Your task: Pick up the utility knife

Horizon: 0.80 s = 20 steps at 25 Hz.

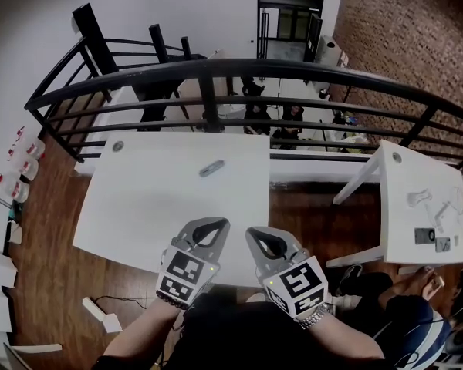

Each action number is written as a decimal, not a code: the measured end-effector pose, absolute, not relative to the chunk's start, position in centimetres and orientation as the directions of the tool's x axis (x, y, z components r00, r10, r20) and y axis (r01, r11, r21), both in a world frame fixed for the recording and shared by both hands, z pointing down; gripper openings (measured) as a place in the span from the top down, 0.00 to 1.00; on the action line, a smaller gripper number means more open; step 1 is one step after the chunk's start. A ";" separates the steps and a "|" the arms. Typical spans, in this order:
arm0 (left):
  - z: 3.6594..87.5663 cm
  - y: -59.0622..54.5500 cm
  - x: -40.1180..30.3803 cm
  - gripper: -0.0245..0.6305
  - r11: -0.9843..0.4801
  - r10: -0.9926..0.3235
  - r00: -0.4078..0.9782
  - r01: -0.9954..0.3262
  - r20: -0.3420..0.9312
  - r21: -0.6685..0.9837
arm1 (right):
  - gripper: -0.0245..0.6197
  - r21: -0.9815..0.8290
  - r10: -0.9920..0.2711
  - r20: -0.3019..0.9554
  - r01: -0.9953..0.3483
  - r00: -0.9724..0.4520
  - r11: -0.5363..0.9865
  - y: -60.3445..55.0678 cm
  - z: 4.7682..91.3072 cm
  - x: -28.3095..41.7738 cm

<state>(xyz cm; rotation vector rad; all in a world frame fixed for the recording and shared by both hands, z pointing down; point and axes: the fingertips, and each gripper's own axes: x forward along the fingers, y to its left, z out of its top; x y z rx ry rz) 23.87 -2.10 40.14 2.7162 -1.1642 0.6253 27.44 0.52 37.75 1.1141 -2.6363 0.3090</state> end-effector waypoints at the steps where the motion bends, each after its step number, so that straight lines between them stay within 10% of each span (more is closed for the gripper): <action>1: 40.5 -2.8 23.7 0.94 -0.697 -0.663 0.617 -0.715 0.425 -0.049 | 0.97 -0.093 -0.668 0.325 -0.725 -0.670 0.682 -0.1 37.9 27.4; 20: 50.3 -21.0 17.9 0.78 -0.666 -0.608 0.565 -0.746 0.558 0.031 | 0.97 -0.192 -0.569 0.506 -0.727 -0.648 0.659 -14.3 46.6 22.3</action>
